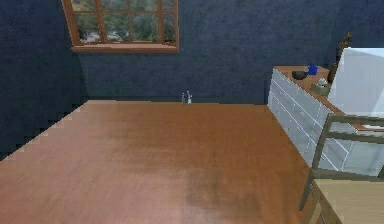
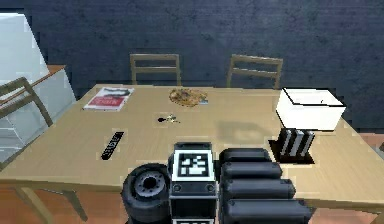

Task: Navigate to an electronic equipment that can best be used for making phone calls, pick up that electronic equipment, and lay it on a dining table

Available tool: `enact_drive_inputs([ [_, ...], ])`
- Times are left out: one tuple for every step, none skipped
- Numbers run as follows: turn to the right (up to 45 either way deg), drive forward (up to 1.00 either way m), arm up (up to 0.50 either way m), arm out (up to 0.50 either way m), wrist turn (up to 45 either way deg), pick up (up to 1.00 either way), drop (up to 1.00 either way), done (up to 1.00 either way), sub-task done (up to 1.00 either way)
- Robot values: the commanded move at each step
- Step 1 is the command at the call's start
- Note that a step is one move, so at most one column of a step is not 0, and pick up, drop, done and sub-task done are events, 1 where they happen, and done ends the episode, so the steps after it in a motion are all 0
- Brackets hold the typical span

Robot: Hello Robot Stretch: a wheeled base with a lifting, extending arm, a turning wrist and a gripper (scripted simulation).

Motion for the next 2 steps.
enact_drive_inputs([
  [3.0,0.00,0.00,0.00,0.0,0.00,0.00,0.00,0.00],
  [0.0,0.00,0.00,0.48,0.0,0.00,0.00,0.00,0.00],
])
